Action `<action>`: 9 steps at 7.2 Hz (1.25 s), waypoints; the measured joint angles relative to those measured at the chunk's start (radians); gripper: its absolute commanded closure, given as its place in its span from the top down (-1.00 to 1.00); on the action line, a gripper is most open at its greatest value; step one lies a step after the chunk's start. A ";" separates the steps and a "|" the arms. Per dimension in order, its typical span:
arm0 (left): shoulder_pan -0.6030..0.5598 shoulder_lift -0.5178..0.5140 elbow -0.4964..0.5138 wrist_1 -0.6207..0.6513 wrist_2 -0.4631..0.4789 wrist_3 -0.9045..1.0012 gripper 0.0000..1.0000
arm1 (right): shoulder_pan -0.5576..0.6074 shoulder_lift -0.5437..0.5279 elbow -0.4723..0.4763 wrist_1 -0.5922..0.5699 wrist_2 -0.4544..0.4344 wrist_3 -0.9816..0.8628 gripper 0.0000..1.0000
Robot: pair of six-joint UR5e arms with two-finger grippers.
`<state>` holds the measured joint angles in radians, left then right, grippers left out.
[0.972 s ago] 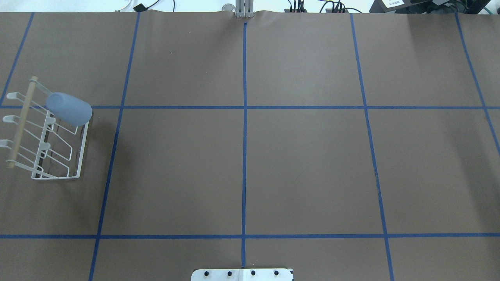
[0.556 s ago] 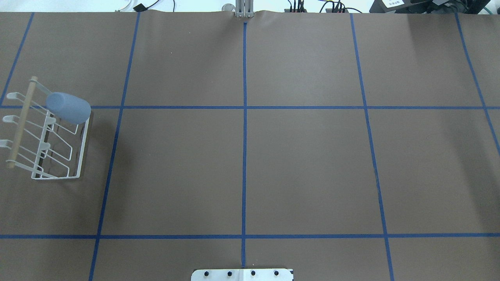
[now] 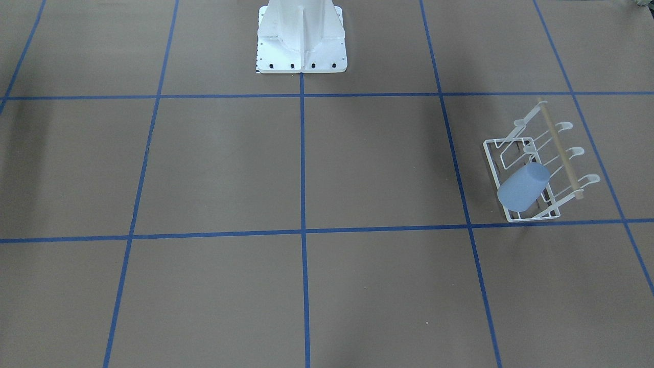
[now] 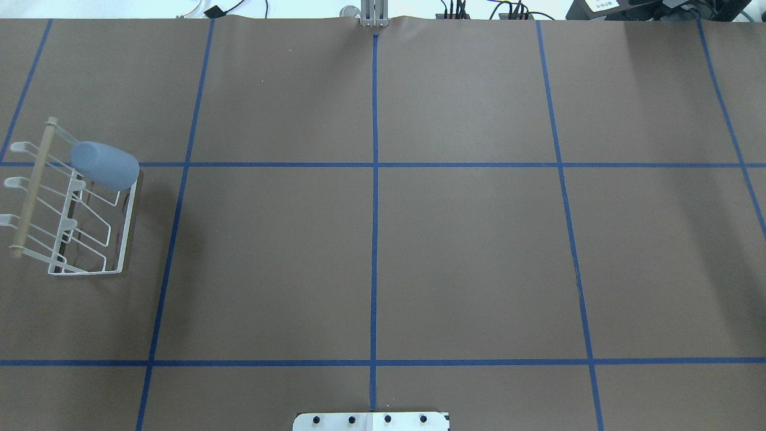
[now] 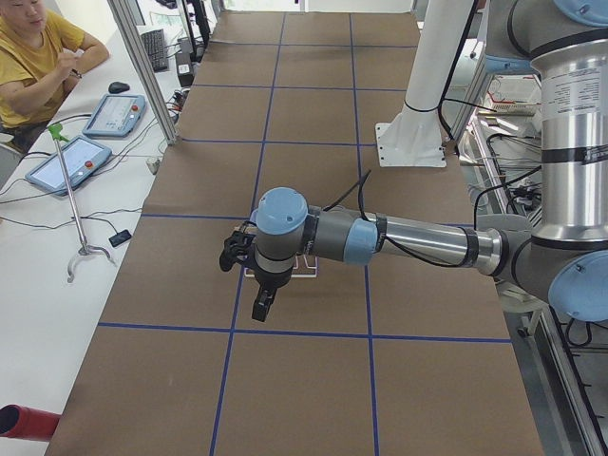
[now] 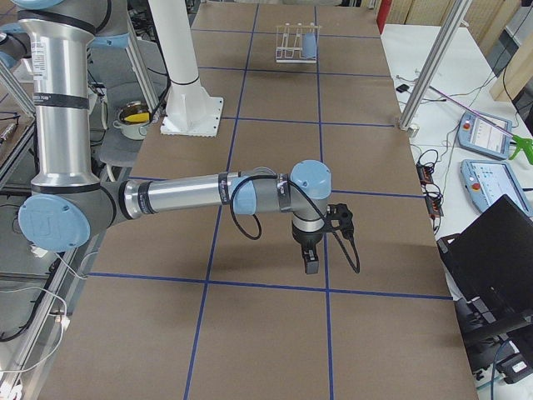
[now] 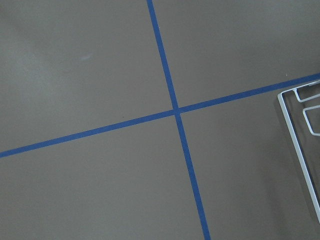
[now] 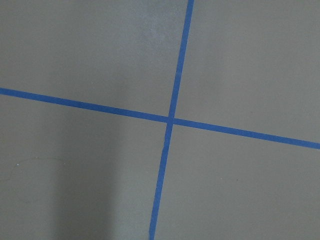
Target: Hang cup on cup holder
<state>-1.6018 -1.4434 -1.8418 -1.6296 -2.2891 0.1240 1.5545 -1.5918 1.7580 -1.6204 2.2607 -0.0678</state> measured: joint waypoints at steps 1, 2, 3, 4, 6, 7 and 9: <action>0.000 0.005 -0.005 -0.001 0.002 -0.001 0.98 | 0.000 -0.002 0.002 -0.002 -0.001 0.000 1.00; 0.000 0.007 -0.006 -0.001 0.003 -0.001 0.98 | 0.001 -0.003 0.000 -0.001 -0.003 0.002 1.00; 0.000 0.008 -0.005 -0.001 0.003 -0.001 0.98 | 0.001 -0.003 -0.003 0.000 -0.004 0.006 1.00; -0.001 0.010 -0.005 -0.001 0.003 -0.001 0.98 | 0.000 -0.004 -0.004 0.002 -0.004 0.011 1.00; 0.000 0.012 -0.006 -0.002 0.003 -0.001 0.98 | 0.000 -0.004 -0.006 0.003 -0.004 0.014 1.00; 0.000 0.013 -0.006 -0.002 0.003 -0.001 0.98 | -0.001 -0.004 -0.007 0.004 -0.004 0.014 1.00; -0.001 0.014 -0.007 -0.001 0.004 -0.001 0.98 | -0.001 -0.008 -0.011 0.005 -0.004 0.015 1.00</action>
<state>-1.6024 -1.4298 -1.8484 -1.6308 -2.2846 0.1227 1.5534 -1.5993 1.7468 -1.6158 2.2565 -0.0533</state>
